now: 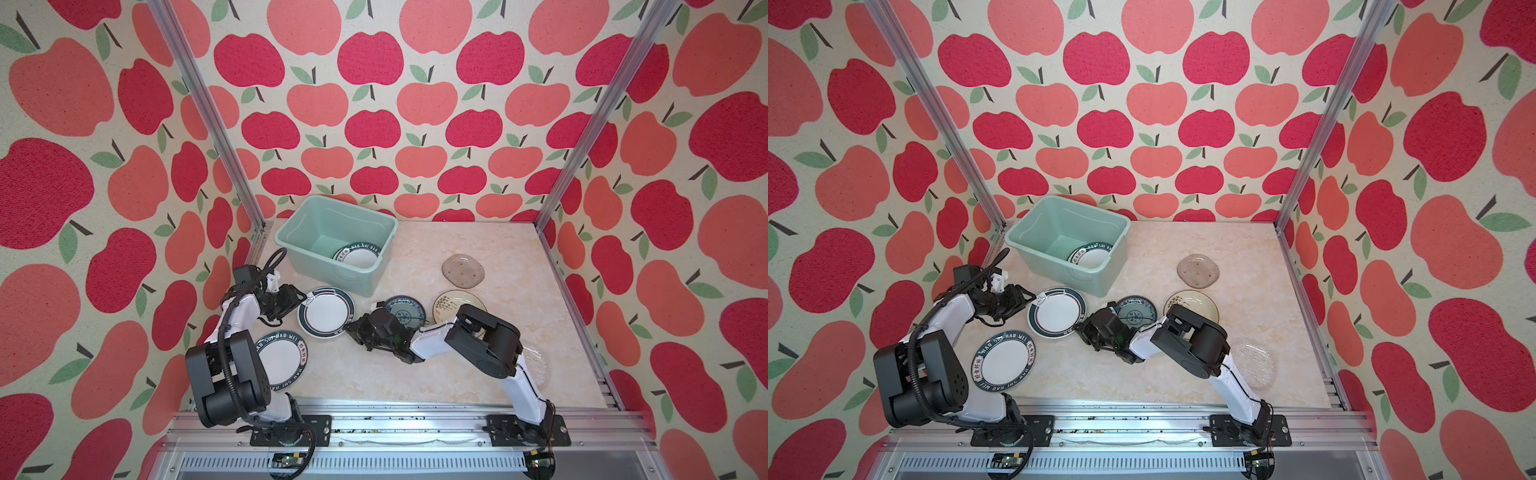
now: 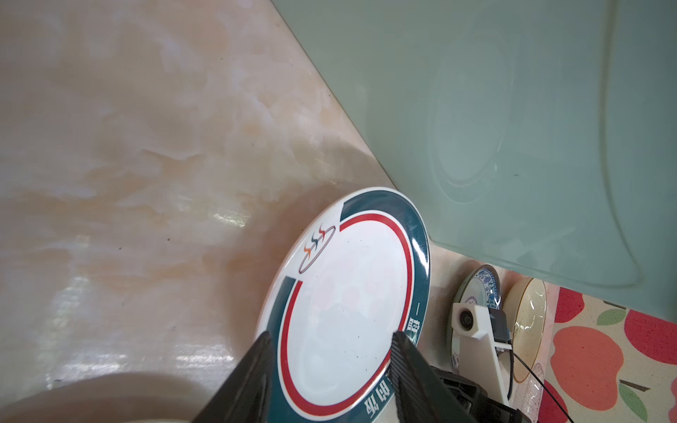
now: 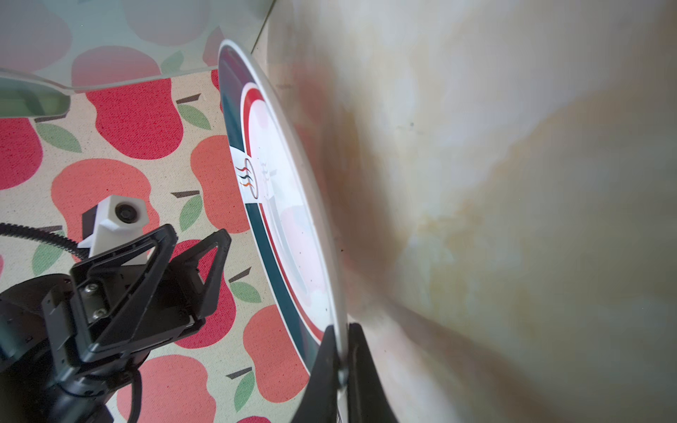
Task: Place the plates into the plastic bin on the countertop
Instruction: 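Grasp the red-rimmed plate's rim with the right gripper and tilt it up, then grasp the raised plate's rim with the left gripper while the right holds it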
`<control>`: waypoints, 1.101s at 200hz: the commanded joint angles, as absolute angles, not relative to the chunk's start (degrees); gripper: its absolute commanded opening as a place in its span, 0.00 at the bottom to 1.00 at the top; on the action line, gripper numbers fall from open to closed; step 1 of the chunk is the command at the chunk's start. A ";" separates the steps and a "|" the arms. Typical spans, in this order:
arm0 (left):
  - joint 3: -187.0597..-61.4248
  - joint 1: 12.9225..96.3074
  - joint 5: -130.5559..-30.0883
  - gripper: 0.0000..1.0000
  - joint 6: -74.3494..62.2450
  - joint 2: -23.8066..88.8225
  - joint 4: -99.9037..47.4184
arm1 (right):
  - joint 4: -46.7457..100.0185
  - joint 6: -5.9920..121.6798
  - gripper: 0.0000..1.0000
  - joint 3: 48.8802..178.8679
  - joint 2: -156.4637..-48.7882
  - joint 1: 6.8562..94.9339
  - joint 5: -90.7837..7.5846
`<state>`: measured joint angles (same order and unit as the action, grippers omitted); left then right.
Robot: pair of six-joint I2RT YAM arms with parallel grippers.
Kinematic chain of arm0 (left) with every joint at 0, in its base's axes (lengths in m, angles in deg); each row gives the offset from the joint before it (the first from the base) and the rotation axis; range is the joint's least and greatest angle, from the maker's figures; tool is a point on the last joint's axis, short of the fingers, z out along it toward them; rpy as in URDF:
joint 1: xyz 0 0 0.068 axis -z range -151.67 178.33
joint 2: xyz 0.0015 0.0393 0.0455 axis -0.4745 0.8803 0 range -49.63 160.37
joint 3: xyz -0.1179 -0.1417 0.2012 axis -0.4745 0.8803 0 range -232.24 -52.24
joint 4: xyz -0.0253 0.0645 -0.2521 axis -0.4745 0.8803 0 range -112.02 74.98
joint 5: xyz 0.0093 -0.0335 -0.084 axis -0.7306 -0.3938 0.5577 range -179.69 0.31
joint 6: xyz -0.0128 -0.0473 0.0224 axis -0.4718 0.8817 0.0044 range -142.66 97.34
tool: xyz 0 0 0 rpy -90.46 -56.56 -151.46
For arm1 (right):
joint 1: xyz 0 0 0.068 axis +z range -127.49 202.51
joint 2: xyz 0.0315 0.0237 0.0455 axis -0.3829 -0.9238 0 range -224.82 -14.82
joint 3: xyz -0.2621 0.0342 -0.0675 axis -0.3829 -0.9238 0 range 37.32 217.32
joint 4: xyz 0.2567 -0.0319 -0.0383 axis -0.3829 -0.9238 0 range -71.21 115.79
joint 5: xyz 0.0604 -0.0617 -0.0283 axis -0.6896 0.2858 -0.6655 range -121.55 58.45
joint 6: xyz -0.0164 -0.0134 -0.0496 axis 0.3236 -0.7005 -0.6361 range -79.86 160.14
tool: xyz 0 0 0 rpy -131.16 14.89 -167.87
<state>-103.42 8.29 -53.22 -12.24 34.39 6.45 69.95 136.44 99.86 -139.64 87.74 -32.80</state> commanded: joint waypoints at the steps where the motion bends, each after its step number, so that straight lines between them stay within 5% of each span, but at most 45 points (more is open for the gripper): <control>1: -101.58 7.93 -52.60 0.54 -13.61 34.10 4.53 | 72.86 134.01 0.00 100.90 -136.38 87.40 -34.61; 171: -101.59 7.67 -59.46 0.57 -14.18 25.19 9.17 | 71.17 131.90 0.00 97.85 -130.76 87.35 -33.71; 220: -99.81 7.67 -51.86 0.56 -12.47 23.99 6.92 | 73.85 131.73 0.00 97.09 -129.87 86.46 -35.97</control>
